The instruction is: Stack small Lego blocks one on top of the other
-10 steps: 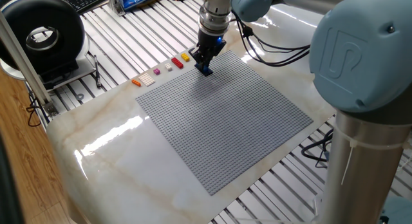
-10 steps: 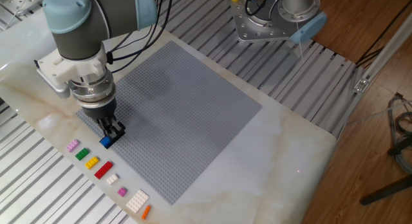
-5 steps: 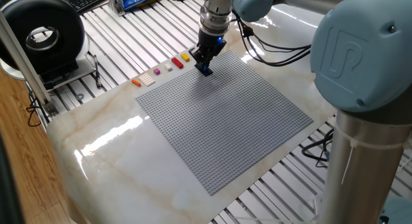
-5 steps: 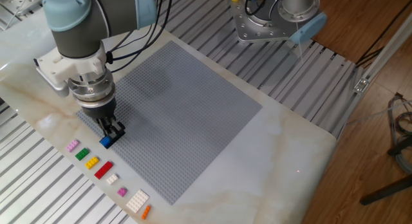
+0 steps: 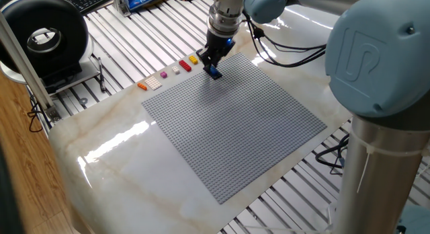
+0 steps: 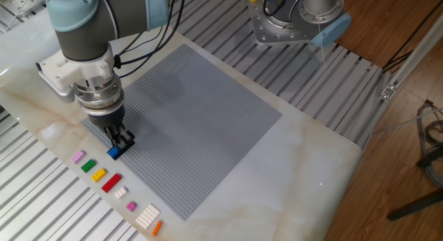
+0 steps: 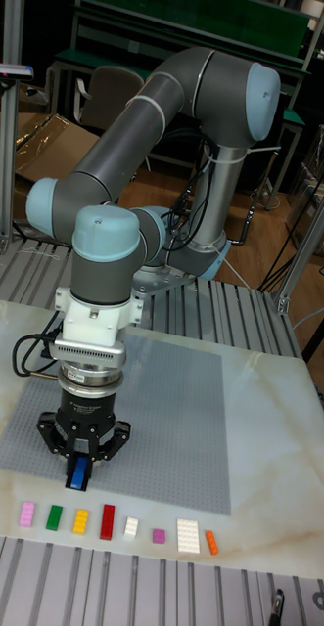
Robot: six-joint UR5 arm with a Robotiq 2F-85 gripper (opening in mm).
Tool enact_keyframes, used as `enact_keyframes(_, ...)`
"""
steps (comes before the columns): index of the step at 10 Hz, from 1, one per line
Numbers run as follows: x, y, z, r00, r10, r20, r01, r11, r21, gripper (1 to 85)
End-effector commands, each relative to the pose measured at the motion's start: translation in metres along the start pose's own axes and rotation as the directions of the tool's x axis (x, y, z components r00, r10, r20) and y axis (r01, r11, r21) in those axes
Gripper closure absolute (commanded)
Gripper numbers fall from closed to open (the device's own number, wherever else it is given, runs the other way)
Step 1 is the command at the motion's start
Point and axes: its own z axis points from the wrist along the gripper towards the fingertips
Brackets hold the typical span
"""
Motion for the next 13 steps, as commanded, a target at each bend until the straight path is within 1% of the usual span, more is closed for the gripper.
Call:
enact_keyframes(1,-0.006,0.003,0.005,0.999,-0.023,0.023,0.024,1.000,-0.007,40.7)
enact_keyframes(2,-0.008,0.007,0.009,1.000,-0.019,0.023,0.020,1.000,-0.011,40.0)
enact_keyframes(3,-0.008,0.007,0.010,1.000,-0.009,0.017,0.009,1.000,-0.004,41.7)
enact_keyframes(4,-0.005,0.008,0.007,1.000,0.018,0.000,-0.018,1.000,0.007,48.7)
enact_keyframes(5,-0.004,0.010,0.003,1.000,0.024,-0.009,-0.024,1.000,0.020,51.3)
enact_keyframes(9,-0.009,0.010,0.000,1.000,0.003,-0.006,-0.003,1.000,0.015,51.3)
enact_keyframes(10,-0.011,0.011,0.001,1.000,-0.002,0.003,0.002,1.000,0.004,50.3)
enact_keyframes(11,-0.011,0.010,0.001,1.000,-0.006,0.002,0.006,1.000,0.006,50.3)
enact_keyframes(13,-0.011,0.005,-0.002,1.000,-0.004,-0.004,0.004,1.000,0.021,51.3)
